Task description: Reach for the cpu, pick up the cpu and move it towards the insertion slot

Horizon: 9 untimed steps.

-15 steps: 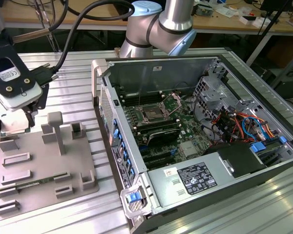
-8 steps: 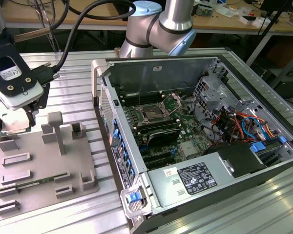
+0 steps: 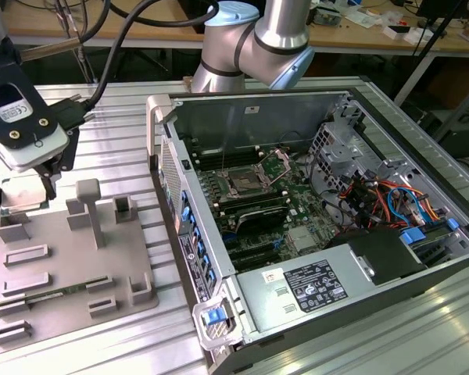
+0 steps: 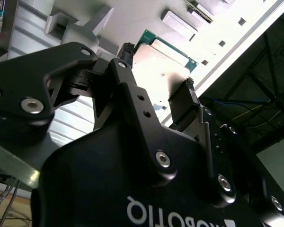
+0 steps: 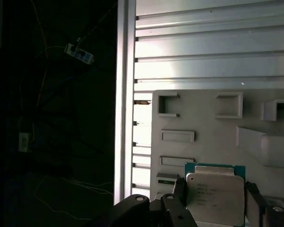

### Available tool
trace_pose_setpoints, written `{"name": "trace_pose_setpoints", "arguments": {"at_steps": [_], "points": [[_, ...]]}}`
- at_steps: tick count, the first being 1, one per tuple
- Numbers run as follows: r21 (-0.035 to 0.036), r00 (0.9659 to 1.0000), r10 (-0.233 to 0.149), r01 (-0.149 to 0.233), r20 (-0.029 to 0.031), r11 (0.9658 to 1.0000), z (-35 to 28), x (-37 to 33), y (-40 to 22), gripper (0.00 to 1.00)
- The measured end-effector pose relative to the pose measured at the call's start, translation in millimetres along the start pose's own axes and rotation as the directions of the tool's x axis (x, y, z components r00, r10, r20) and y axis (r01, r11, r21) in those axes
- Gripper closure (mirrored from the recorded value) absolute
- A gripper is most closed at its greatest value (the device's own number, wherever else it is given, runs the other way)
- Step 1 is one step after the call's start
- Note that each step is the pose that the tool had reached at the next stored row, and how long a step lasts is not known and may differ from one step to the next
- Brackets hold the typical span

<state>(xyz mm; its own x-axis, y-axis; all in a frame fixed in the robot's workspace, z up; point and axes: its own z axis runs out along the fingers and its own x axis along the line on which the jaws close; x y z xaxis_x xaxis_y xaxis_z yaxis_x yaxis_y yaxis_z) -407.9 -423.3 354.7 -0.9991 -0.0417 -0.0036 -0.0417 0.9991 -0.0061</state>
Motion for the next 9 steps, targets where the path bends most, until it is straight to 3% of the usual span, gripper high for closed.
{"name": "trace_pose_setpoints", "arguments": {"at_steps": [9], "points": [[0.0, 1.0, 0.0, 0.0, -0.0002, 1.0, 0.0, -2.6, -0.1, 0.45]]}}
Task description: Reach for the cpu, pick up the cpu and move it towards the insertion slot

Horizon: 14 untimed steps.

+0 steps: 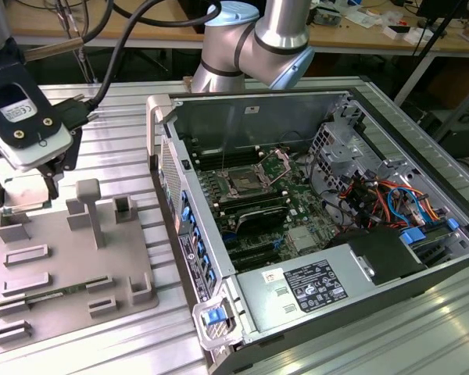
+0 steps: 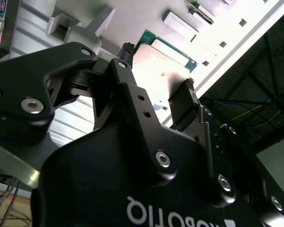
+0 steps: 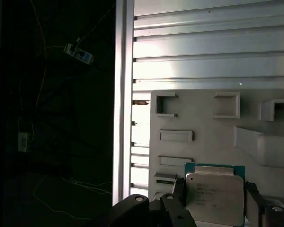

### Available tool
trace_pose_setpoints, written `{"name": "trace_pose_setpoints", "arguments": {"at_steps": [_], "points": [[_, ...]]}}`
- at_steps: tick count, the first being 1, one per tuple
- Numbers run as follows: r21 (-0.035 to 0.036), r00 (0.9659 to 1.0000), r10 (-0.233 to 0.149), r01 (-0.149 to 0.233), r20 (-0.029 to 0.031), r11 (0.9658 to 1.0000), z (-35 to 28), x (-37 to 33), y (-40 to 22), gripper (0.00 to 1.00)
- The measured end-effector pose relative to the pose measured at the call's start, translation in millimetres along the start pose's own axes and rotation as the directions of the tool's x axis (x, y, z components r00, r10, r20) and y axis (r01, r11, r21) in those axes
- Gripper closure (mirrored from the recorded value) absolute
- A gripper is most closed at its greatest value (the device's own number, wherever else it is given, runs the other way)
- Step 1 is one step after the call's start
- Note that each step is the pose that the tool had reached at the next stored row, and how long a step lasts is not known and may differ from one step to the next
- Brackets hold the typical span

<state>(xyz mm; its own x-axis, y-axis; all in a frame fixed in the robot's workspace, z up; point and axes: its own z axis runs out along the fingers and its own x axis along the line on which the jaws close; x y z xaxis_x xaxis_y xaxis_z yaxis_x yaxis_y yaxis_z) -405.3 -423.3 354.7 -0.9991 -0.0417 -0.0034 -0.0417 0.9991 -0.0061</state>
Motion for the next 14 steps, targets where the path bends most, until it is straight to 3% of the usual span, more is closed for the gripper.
{"name": "trace_pose_setpoints", "arguments": {"at_steps": [14], "points": [[0.0, 1.0, 0.0, 0.0, -0.001, 1.0, 0.0, -10.5, -0.4, 0.45]]}}
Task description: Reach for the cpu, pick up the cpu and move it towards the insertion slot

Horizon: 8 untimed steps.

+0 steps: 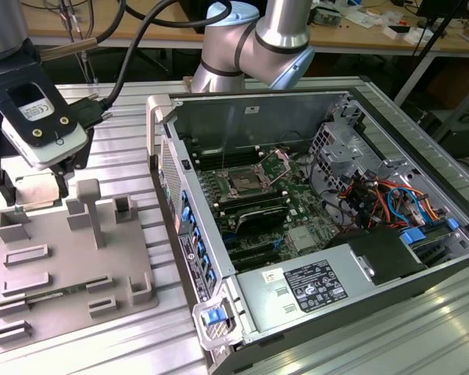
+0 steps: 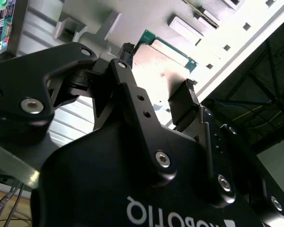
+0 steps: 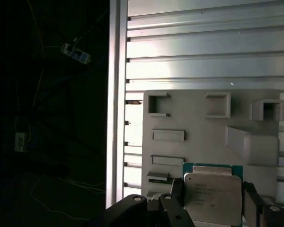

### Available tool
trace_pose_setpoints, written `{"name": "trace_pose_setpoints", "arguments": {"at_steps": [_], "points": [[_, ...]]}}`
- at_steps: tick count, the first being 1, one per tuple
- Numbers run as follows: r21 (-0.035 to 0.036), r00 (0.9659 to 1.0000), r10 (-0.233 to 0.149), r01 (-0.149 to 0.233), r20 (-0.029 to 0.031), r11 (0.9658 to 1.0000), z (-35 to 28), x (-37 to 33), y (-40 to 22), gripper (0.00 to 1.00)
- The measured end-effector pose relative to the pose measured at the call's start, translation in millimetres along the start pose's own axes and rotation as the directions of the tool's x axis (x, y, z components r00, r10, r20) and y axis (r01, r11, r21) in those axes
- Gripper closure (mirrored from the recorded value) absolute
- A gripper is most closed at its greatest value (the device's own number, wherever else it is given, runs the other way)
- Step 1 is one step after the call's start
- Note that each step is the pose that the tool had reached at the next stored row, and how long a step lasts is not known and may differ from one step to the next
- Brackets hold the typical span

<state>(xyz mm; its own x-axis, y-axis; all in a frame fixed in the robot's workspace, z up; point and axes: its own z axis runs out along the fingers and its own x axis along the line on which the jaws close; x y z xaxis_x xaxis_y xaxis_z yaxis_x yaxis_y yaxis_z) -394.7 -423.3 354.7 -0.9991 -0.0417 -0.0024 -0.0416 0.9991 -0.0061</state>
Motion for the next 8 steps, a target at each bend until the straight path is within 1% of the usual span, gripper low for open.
{"name": "trace_pose_setpoints", "arguments": {"at_steps": [2, 8], "points": [[-0.0001, 1.0, 0.0, 0.0, 0.0001, 1.0, -0.2, -0.2, 0.0, 0.45], [-0.0001, 1.0, 0.0, 0.0, 0.0002, 1.0, -4.0, -0.5, 0.0, 0.45]]}}
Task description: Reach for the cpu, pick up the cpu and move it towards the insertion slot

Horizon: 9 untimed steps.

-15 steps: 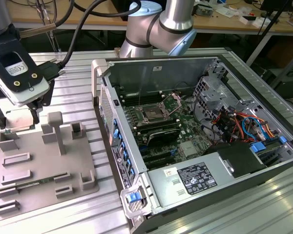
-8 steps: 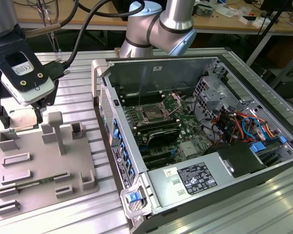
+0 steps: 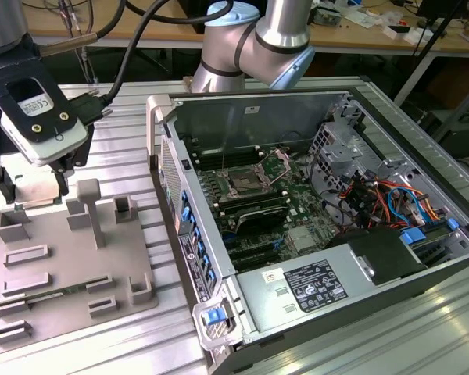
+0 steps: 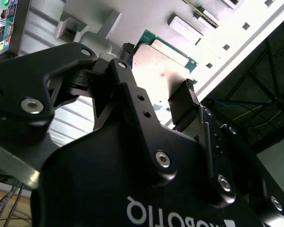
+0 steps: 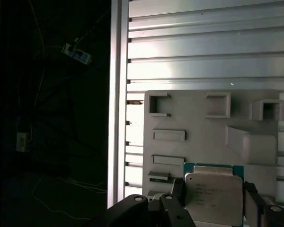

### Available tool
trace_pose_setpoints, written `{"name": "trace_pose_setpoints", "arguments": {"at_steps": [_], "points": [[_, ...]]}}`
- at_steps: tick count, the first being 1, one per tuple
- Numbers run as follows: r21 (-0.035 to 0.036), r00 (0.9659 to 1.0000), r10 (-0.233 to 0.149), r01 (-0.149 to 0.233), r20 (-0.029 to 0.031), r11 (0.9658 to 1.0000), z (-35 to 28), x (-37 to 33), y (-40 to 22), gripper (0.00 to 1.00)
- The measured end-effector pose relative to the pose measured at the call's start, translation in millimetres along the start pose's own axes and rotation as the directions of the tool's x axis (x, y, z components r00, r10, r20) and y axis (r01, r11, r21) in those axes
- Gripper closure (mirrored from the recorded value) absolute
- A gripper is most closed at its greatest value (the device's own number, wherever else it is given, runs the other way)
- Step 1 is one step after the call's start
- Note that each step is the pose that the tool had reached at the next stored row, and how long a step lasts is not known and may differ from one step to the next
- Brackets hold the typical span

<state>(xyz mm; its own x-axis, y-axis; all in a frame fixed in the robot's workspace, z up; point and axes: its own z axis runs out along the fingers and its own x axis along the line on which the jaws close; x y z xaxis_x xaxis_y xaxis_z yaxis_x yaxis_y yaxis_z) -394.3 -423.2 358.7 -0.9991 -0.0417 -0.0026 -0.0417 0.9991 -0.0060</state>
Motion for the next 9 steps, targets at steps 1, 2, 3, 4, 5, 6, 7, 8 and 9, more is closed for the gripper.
{"name": "trace_pose_setpoints", "arguments": {"at_steps": [1, 2, 3, 4, 5, 6, 7, 8, 9], "points": [[0.0001, 1.0, 0.0, 0.0, -0.0001, 1.0, -0.4, -0.1, 0.0, 0.45], [0.0001, 1.0, 0.0, 0.0, -0.0001, 1.0, -0.5, -0.2, 0.0, 0.45], [0.0, 1.0, 0.0, 0.0, -0.0001, 1.0, -0.6, -0.2, 0.0, 0.45], [0.0001, 1.0, 0.0, 0.0, -0.0002, 1.0, -0.7, -0.3, 0.0, 0.45], [0.0001, 1.0, 0.0, 0.0, -0.0002, 1.0, -0.9, -0.5, -0.1, 0.45], [0.0002, 1.0, 0.0, 0.0, -0.0003, 1.0, -1.0, -0.6, -0.1, 0.45], [0.0001, 1.0, 0.0, 0.0, -0.0004, 1.0, -1.1, -1.0, -0.1, 0.45], [0.0, 1.0, 0.0, 0.0, -0.0003, 1.0, -1.1, -1.3, -0.1, 0.45], [0.0001, 1.0, 0.0, 0.0, -0.0005, 1.0, -1.1, -1.9, -0.1, 0.45]]}}
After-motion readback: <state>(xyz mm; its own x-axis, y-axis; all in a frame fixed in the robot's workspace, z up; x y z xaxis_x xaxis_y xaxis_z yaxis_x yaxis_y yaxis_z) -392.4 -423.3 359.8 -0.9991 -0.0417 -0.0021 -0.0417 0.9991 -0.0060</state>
